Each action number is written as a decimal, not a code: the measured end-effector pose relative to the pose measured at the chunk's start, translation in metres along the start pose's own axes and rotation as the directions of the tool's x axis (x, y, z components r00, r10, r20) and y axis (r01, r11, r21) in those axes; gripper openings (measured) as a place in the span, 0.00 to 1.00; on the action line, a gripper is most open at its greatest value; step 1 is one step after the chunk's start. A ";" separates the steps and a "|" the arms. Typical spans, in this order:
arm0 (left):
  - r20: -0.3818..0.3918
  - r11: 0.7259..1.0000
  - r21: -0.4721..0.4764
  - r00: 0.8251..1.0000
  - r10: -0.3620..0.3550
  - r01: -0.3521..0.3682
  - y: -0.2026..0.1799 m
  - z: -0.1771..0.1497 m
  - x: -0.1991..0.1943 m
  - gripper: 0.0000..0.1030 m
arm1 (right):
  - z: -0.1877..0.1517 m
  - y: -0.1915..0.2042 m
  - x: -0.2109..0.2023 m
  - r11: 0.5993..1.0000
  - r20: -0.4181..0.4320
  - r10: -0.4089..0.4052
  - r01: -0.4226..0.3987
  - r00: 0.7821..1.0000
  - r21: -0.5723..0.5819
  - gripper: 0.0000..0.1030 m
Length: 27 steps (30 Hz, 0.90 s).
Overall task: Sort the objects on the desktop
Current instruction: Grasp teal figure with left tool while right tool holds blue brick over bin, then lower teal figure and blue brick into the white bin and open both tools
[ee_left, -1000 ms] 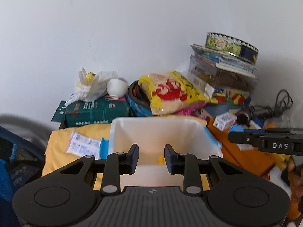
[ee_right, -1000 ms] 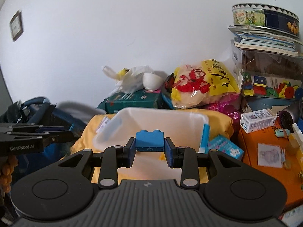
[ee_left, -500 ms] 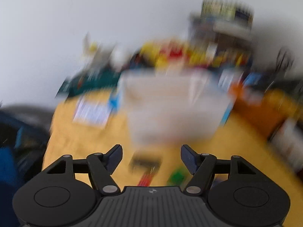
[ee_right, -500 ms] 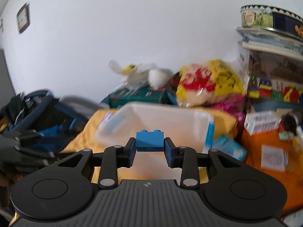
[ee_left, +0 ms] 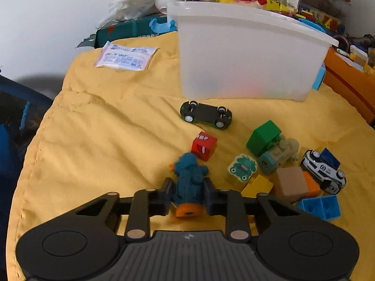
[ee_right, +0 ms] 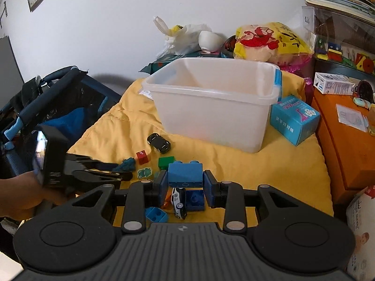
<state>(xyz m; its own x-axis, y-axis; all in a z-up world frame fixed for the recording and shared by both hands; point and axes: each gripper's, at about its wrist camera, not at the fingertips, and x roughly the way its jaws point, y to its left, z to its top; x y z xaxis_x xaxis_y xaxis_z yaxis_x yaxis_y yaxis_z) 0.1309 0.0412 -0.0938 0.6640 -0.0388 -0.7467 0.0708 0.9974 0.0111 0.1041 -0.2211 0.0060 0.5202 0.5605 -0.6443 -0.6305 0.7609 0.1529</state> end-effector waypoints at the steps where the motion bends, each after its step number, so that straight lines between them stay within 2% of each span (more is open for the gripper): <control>1: 0.010 1.000 0.004 1.000 -0.002 0.002 -0.001 0.001 -0.004 0.29 | 0.000 0.001 -0.001 1.000 0.002 -0.001 0.001 1.000 0.001 0.35; 5: 0.069 0.999 0.010 0.997 -0.031 0.030 -0.005 0.006 -0.033 0.28 | 0.002 -0.002 -0.004 1.000 0.022 -0.006 0.005 1.000 0.012 0.35; 8: 0.111 0.999 -0.029 0.993 -0.041 0.044 -0.005 0.022 -0.057 0.29 | 0.005 -0.005 -0.005 1.000 0.035 -0.013 0.012 0.999 0.022 0.35; 16: 0.248 0.991 -0.050 0.963 -0.105 0.122 -0.017 0.100 -0.114 0.29 | 0.049 -0.028 -0.004 0.998 0.116 -0.041 0.035 0.992 0.051 0.35; 21: 0.307 0.990 -0.021 0.943 -0.126 0.139 -0.023 0.151 -0.122 0.29 | 0.092 -0.043 0.002 0.996 0.158 -0.056 0.046 0.986 0.071 0.34; 27: 0.288 0.988 -0.028 0.948 -0.139 0.153 -0.028 0.198 -0.106 0.29 | 0.134 -0.063 0.019 0.992 0.156 -0.082 0.065 0.984 0.108 0.34</control>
<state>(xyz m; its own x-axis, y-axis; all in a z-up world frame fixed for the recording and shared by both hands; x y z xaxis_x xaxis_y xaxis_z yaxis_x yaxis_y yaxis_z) 0.2060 0.0059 0.1161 0.8337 -0.1925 -0.5176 0.1507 0.9810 -0.1221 0.2312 -0.2143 0.0847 0.6534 0.5404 -0.5302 -0.5292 0.8268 0.1905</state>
